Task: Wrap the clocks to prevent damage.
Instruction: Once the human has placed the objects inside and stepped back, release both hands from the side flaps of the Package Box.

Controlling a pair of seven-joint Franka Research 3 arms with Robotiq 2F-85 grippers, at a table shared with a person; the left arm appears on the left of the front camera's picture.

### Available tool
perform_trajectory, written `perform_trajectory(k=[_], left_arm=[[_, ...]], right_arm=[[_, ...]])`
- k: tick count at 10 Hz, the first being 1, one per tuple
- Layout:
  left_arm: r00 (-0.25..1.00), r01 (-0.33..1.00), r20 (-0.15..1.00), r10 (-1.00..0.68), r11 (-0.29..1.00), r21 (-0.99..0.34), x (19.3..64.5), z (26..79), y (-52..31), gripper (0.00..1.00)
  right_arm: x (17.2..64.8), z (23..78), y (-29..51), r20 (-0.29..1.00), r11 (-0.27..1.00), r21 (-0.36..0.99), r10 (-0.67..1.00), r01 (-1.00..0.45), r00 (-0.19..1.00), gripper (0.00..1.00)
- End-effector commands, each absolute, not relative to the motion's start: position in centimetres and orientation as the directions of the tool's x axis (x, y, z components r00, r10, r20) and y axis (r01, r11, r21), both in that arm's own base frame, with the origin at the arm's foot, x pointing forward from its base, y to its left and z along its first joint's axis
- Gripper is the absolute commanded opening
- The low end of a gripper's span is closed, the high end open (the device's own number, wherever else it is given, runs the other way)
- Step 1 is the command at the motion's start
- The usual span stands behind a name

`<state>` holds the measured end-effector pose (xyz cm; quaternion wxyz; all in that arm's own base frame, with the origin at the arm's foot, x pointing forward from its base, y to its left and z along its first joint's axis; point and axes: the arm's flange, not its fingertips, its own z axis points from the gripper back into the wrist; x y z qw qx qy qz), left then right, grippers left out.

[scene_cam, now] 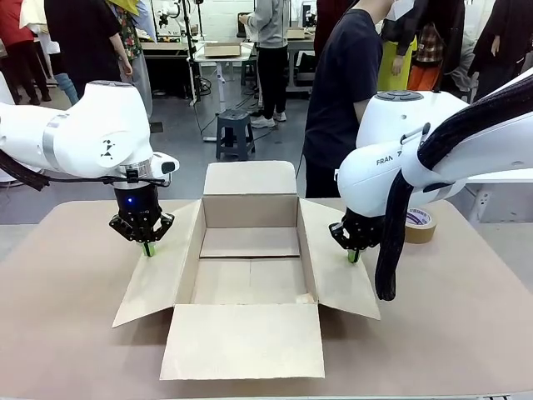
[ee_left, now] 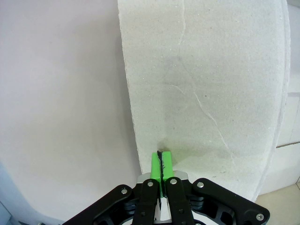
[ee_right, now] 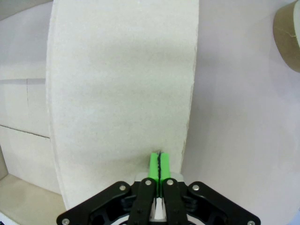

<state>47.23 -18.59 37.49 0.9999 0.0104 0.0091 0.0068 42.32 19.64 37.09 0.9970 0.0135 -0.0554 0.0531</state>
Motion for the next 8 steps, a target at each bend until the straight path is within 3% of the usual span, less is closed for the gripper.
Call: perform_trajectory(k=[1, 8], left_arm=[[1.0, -0.008, -0.018, 0.009, 1.0, 0.02, 47.22, 37.45, -18.61, 0.0], [1.0, -0.008, -0.018, 0.009, 1.0, 0.02, 47.22, 37.45, -18.61, 0.0]], right_arm=[[42.36, 36.77, 19.62, 0.109, 0.995, 0.011, 0.096, -0.098, 0.989, 0.01], [42.36, 36.77, 19.62, 0.109, 0.995, 0.011, 0.096, -0.098, 0.989, 0.01]])
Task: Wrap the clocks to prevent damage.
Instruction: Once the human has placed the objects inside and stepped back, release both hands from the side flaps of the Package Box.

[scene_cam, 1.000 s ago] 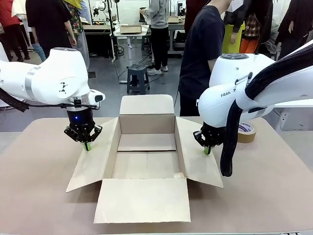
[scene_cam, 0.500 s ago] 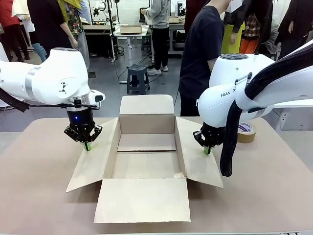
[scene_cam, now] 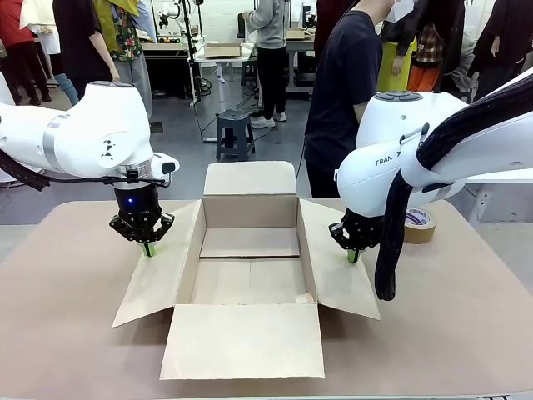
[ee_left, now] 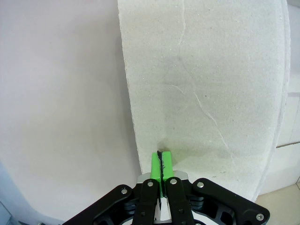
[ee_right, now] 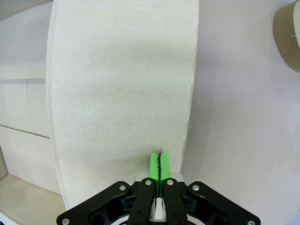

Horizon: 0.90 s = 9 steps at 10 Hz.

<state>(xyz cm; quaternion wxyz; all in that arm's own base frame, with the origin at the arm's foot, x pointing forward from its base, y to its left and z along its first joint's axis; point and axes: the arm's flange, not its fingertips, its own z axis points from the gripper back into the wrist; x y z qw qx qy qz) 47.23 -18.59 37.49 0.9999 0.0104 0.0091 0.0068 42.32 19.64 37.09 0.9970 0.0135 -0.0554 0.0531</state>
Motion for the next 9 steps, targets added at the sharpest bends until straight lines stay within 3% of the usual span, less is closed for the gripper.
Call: perform_trajectory(k=[1, 9], left_arm=[[1.0, -0.008, -0.018, 0.009, 1.0, 0.02, 47.22, 37.45, -18.61, 0.0], [1.0, -0.008, -0.018, 0.009, 1.0, 0.02, 47.22, 37.45, -18.61, 0.0]], right_arm=[[42.36, 36.77, 19.62, 0.109, 0.995, 0.011, 0.096, -0.098, 0.989, 0.01], [42.36, 36.77, 19.62, 0.109, 0.995, 0.011, 0.096, -0.098, 0.989, 0.01]])
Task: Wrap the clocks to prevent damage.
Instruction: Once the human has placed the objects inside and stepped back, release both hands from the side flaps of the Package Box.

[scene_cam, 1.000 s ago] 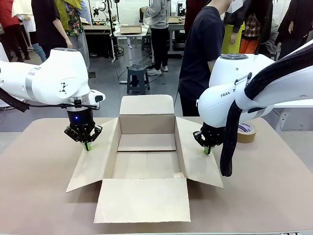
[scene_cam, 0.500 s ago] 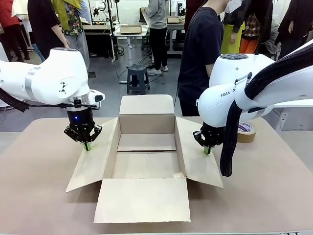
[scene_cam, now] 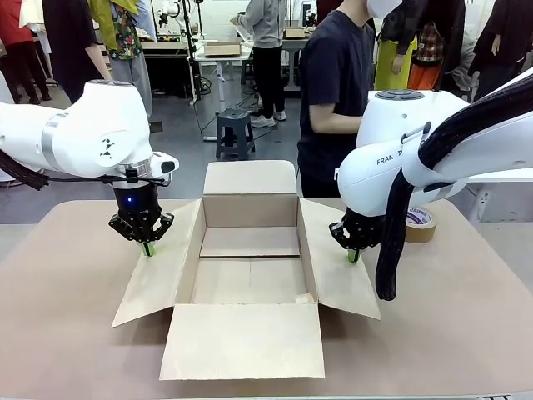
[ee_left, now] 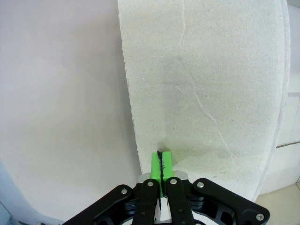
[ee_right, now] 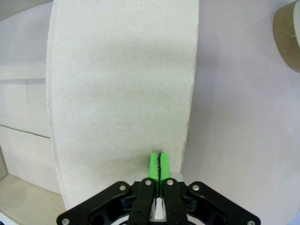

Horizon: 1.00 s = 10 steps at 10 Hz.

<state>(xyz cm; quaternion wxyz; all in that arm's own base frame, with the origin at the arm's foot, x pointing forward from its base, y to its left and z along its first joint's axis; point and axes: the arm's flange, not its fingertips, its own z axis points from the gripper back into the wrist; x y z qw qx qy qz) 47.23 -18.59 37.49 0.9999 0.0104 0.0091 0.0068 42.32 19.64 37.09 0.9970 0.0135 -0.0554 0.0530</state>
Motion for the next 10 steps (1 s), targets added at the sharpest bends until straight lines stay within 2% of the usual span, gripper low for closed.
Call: perform_trajectory(k=[1, 10], left_arm=[[1.0, -0.008, -0.018, 0.009, 1.0, 0.02, 47.22, 37.45, -18.61, 0.0], [1.0, -0.008, -0.018, 0.009, 1.0, 0.02, 47.22, 37.45, -18.61, 0.0]], right_arm=[[42.36, 36.77, 19.62, 0.109, 0.995, 0.011, 0.096, -0.098, 0.989, 0.01], [42.36, 36.77, 19.62, 0.109, 0.995, 0.011, 0.096, -0.098, 0.989, 0.01]])
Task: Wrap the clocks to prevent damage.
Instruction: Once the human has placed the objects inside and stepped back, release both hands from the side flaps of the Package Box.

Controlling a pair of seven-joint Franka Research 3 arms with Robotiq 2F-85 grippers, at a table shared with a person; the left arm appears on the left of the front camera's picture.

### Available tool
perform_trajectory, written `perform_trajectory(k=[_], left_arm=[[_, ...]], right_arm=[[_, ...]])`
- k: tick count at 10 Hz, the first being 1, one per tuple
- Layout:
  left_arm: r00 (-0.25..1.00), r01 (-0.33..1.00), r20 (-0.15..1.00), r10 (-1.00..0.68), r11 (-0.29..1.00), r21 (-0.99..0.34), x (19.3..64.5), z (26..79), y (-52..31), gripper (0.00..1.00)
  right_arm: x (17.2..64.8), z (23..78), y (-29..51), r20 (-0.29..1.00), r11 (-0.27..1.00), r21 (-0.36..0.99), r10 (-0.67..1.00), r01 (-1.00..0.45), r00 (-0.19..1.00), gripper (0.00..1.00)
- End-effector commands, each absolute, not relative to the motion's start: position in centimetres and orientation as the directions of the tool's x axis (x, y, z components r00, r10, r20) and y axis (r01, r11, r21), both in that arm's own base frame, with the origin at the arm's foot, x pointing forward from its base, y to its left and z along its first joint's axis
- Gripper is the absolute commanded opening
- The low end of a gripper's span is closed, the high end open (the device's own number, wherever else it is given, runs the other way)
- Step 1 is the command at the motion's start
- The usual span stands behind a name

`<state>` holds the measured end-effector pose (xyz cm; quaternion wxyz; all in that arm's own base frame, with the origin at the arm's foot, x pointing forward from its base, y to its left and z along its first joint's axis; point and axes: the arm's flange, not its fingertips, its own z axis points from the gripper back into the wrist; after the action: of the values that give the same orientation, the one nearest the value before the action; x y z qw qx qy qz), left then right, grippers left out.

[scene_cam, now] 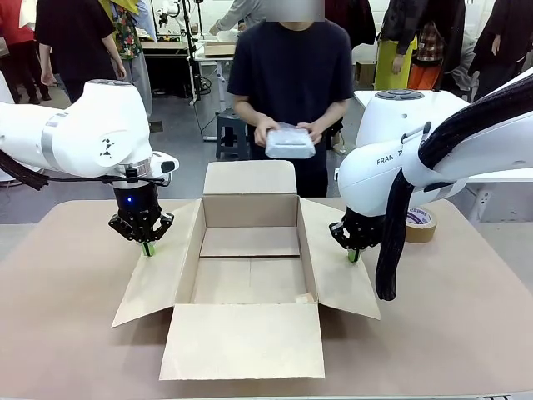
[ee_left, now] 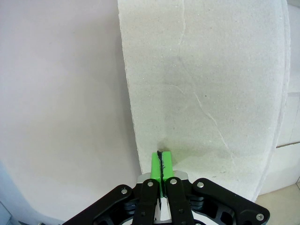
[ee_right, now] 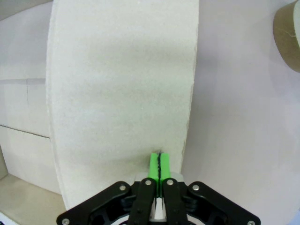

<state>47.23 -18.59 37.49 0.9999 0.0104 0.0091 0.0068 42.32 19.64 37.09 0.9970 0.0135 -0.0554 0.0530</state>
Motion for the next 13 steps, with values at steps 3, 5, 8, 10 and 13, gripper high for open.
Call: perform_trajectory(k=[3, 5, 8, 10, 13], left_arm=[[1.0, -0.008, -0.018, 0.009, 1.0, 0.02, 47.22, 37.45, -18.61, 0.0], [1.0, -0.008, -0.018, 0.009, 1.0, 0.02, 47.22, 37.45, -18.61, 0.0], [1.0, -0.008, -0.018, 0.009, 1.0, 0.02, 47.22, 37.45, -18.61, 0.0], [1.0, -0.008, -0.018, 0.009, 1.0, 0.02, 47.22, 37.45, -18.61, 0.0], [1.0, -0.008, -0.018, 0.009, 1.0, 0.02, 47.22, 37.45, -18.61, 0.0]], right_arm=[[42.36, 36.77, 19.62, 0.109, 0.995, 0.011, 0.096, -0.098, 0.989, 0.01], [42.36, 36.77, 19.62, 0.109, 0.995, 0.011, 0.096, -0.098, 0.989, 0.01], [42.36, 36.77, 19.62, 0.109, 0.995, 0.011, 0.096, -0.098, 0.989, 0.01], [42.36, 36.77, 19.62, 0.109, 0.995, 0.011, 0.096, -0.098, 0.989, 0.01], [42.36, 36.77, 19.62, 0.109, 0.995, 0.011, 0.096, -0.098, 0.989, 0.01]])
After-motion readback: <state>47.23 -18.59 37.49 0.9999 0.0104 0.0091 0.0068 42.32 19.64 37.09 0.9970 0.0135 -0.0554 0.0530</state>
